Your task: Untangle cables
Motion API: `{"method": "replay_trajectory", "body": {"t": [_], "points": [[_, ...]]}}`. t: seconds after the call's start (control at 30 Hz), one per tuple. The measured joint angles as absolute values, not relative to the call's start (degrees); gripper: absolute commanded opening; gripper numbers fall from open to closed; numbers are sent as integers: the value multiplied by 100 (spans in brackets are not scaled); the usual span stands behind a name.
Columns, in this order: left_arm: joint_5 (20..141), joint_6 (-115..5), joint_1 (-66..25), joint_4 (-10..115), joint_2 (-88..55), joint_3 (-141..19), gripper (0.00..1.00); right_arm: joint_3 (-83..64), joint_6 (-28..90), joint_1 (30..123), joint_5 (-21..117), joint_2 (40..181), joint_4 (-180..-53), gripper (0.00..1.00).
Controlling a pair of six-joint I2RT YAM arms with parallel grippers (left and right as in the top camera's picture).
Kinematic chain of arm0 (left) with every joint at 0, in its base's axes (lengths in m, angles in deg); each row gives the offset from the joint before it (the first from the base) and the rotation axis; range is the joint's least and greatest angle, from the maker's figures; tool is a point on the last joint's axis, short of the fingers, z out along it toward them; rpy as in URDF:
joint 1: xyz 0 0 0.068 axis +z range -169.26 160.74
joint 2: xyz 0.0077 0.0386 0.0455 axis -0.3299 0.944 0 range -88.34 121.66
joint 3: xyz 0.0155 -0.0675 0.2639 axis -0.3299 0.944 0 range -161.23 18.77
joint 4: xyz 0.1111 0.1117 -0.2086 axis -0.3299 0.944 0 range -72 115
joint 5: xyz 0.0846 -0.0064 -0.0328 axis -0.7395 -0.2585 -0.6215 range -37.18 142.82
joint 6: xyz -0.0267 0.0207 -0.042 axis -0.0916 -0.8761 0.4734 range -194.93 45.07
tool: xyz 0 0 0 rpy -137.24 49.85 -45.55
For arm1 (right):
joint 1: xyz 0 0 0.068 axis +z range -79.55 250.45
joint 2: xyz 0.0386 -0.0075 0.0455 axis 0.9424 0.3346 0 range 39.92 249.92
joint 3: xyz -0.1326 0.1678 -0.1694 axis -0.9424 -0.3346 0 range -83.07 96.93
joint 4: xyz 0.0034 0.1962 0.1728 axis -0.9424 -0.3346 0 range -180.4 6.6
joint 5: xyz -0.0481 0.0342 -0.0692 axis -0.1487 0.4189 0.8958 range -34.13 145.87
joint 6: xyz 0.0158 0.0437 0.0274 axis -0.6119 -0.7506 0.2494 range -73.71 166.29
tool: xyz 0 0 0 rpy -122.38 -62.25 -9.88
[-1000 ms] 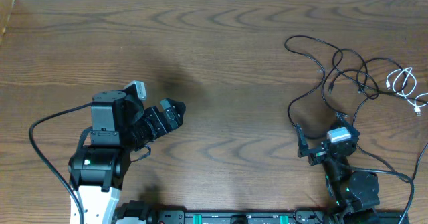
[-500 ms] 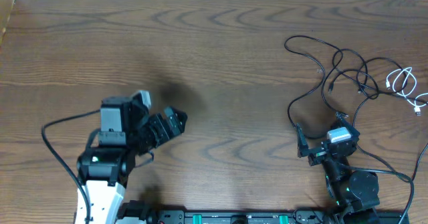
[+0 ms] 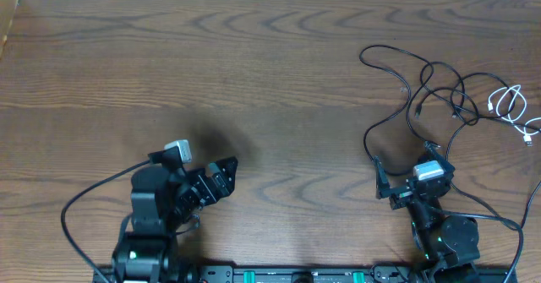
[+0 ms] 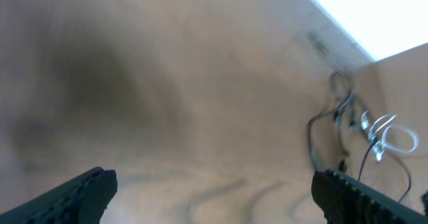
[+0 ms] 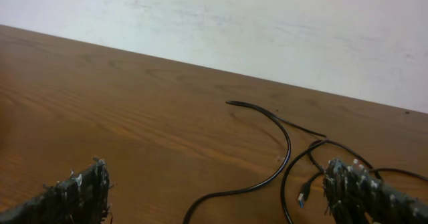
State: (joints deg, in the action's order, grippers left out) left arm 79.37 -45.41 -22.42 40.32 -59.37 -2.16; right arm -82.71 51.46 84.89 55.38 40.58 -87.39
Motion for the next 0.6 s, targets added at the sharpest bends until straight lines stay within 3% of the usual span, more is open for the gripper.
{"method": "replay_trajectory", "body": {"t": [0.6], "points": [[7919, -4539, -2242, 944, -7751, 422, 99, -8271, 5146, 8489, 5538, 4058, -8739, 99]]}}
